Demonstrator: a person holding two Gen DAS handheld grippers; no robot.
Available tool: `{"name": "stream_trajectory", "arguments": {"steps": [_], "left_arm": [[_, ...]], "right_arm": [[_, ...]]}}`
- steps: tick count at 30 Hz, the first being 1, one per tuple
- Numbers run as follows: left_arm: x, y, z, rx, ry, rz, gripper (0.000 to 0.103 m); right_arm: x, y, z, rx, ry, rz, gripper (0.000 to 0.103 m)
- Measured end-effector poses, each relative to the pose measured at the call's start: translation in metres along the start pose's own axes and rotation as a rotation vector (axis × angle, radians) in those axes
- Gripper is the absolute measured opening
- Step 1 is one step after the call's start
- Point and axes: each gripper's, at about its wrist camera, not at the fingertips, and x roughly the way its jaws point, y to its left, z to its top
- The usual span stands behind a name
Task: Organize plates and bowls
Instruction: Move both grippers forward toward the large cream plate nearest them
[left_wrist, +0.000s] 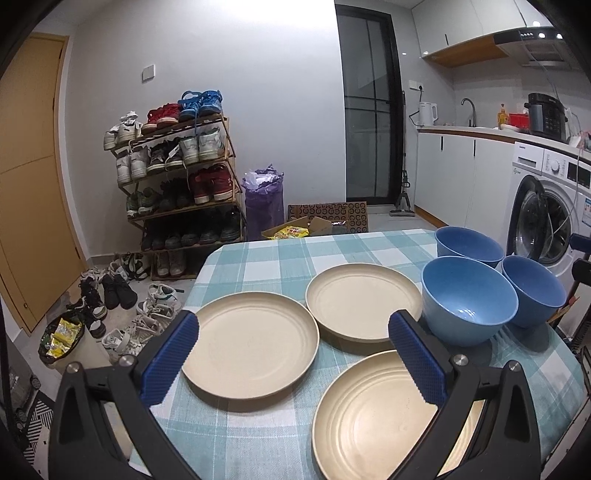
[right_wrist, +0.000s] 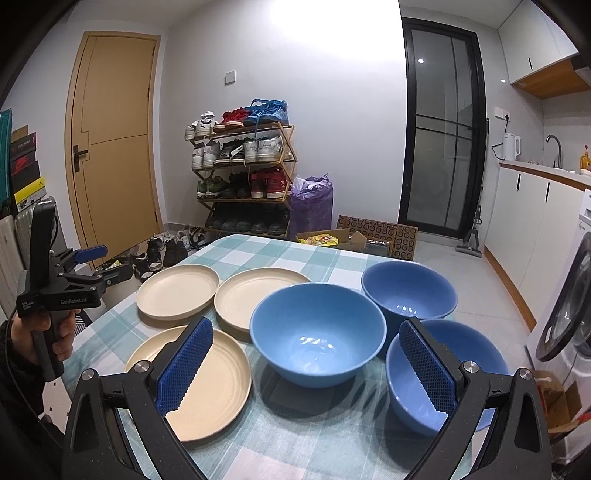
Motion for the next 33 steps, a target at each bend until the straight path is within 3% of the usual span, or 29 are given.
{"name": "stream_trajectory", "arguments": {"steps": [33], "left_arm": [[0.057,0.015,0.056,-0.039,0.015,0.002,0.103]], "right_arm": [[0.046,-0.025,0.091,-0.036,0.095,-0.003,0.103]]}}
